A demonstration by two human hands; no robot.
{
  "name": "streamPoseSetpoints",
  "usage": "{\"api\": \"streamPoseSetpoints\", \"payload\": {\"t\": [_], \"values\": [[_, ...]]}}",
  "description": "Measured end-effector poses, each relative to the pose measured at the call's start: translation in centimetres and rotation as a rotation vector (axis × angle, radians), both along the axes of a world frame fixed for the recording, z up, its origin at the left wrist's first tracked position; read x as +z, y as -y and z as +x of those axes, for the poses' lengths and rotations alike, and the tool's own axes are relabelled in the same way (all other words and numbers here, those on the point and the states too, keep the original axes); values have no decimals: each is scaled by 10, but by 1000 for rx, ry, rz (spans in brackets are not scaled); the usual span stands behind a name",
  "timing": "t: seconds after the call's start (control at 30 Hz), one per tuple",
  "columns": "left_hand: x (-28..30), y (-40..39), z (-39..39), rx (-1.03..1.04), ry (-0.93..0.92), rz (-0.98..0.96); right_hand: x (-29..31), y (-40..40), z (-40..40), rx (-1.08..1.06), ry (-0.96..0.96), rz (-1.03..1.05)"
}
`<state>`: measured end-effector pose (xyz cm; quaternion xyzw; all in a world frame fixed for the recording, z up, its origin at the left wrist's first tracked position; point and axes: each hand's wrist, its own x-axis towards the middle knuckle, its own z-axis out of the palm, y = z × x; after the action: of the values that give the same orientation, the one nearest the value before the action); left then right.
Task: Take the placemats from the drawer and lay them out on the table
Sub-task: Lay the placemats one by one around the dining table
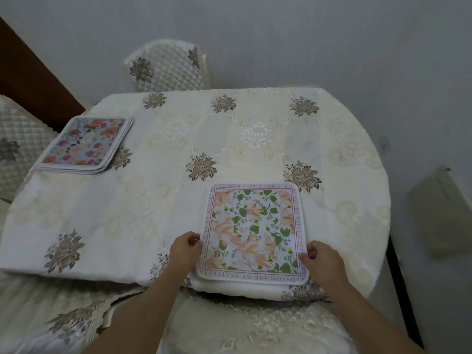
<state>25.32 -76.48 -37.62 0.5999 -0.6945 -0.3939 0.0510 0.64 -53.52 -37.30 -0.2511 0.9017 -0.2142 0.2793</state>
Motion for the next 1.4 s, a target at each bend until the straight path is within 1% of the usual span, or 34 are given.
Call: {"api": "streamPoseSetpoints", "payload": {"t": [0.2, 0.47, 0.53, 0.6, 0.67, 0.73, 0.8, 0.87, 0.93, 1.07, 1.17, 1.3, 1.4], "values": [[0, -1, 2, -83, 69, -35, 1, 2, 0, 30, -26, 15], [-1, 5, 2, -156, 104, -76, 0, 6, 0, 25, -12, 43], [-3, 8, 4, -171, 139, -81, -1, 8, 4, 24, -40, 41], [-4, 14, 3, -225, 187, -110, -2, 11, 6, 64, -141, 35], [-5, 20, 0, -312, 233, -162, -5, 19, 7, 145, -248, 35], [-9, 28, -9, -420, 299, -274, -6, 32, 8, 203, -290, -13], [-12, 36, -24, -515, 318, -412, -7, 53, 9, 254, -269, -52], [-14, 45, -44, -637, 311, -480, -9, 78, 9, 311, -214, -81], [-14, 53, -66, -750, 302, -486, -10, 105, 9, 358, -186, -83], [-14, 60, -112, -821, 247, -443, -9, 154, 11, 449, -237, -36], [-18, 60, -139, -921, 275, -413, -18, 183, 8, 515, -250, -10], [-24, 64, -149, -898, 299, -403, -28, 196, 3, 501, -248, 3], [-28, 68, -138, -874, 289, -411, -27, 184, -3, 495, -300, 12]]}}
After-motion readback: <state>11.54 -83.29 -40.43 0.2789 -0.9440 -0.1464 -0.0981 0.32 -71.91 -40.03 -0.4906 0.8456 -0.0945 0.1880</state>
